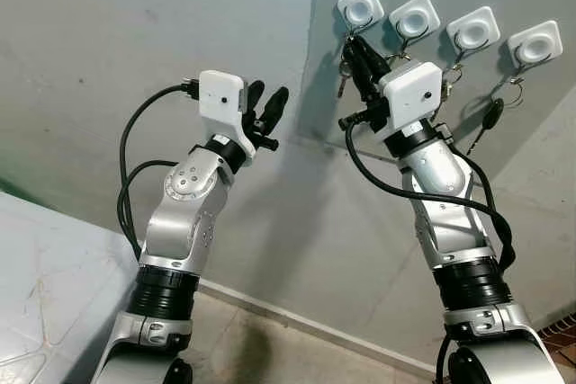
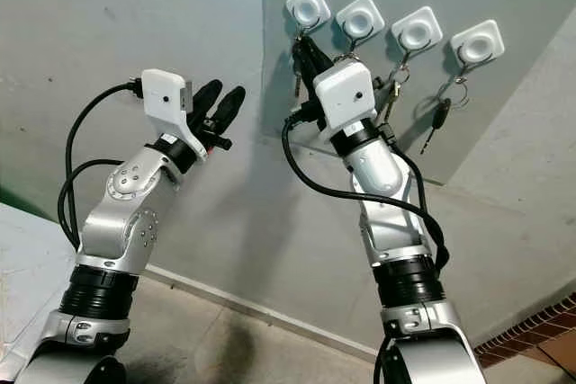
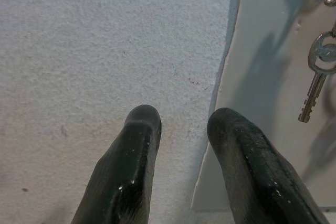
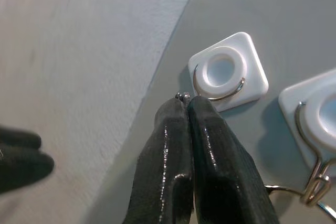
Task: Hang keys on a hook
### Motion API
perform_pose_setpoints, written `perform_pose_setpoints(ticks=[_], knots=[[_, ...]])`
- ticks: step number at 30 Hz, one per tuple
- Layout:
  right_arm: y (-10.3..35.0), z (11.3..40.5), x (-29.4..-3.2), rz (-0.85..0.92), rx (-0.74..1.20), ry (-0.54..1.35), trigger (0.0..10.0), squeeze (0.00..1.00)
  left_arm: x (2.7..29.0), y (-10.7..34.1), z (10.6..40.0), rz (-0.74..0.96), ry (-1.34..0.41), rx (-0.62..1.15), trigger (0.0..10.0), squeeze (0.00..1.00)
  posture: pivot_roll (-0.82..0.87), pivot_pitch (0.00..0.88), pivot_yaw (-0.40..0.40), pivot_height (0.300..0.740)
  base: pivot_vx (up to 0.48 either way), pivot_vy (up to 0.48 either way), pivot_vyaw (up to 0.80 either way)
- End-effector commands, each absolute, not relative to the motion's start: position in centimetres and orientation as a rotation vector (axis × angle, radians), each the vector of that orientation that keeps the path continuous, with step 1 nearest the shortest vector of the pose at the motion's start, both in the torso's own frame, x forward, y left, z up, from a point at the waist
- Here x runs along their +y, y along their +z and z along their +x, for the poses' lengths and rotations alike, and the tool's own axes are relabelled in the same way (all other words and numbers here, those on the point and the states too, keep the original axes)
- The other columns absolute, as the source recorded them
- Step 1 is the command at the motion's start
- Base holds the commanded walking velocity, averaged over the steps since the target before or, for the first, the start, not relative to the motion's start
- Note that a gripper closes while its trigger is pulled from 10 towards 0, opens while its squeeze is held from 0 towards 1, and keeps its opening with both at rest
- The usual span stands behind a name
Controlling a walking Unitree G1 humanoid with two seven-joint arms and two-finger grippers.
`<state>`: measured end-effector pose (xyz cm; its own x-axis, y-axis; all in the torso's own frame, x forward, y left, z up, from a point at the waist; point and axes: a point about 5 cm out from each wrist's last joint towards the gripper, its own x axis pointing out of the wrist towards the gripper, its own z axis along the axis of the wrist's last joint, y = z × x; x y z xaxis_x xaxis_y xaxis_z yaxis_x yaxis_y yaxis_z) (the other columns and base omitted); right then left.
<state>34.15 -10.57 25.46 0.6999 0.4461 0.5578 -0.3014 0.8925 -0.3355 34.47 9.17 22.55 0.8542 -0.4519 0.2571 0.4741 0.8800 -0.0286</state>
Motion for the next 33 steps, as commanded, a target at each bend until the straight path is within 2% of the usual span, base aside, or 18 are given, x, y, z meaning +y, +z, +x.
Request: perform_pose_setpoints(ticks=[1,5,13,33], knots=[[26.0,34.2,-10.9,-0.115,-0.673,0.416,10.0,0.0,9.0,22.8,34.4,-0.086,-0.495,-0.254,10.0,0.0,0.13,0.051,-0.054,0.74,0.0,0.0,0.0],[26.7,34.5,-12.0,0.054,-0.671,0.385,10.0,0.0,9.0,22.8,34.4,-0.086,-0.494,-0.253,10.0,0.0,0.13,0.051,-0.055,0.74,0.0,0.0,0.0],[27.5,34.6,-12.9,0.232,-0.682,0.385,10.0,0.0,9.0,22.8,34.4,-0.084,-0.491,-0.255,10.0,0.0,0.13,0.047,-0.055,0.74,0.0,0.0,0.0],[28.7,33.5,-12.5,0.254,-0.758,0.479,10.0,0.0,8.8,22.9,34.4,-0.081,-0.497,-0.26,10.0,0.0,0.13,0.038,-0.05,0.74,0.0,0.0,0.0]])
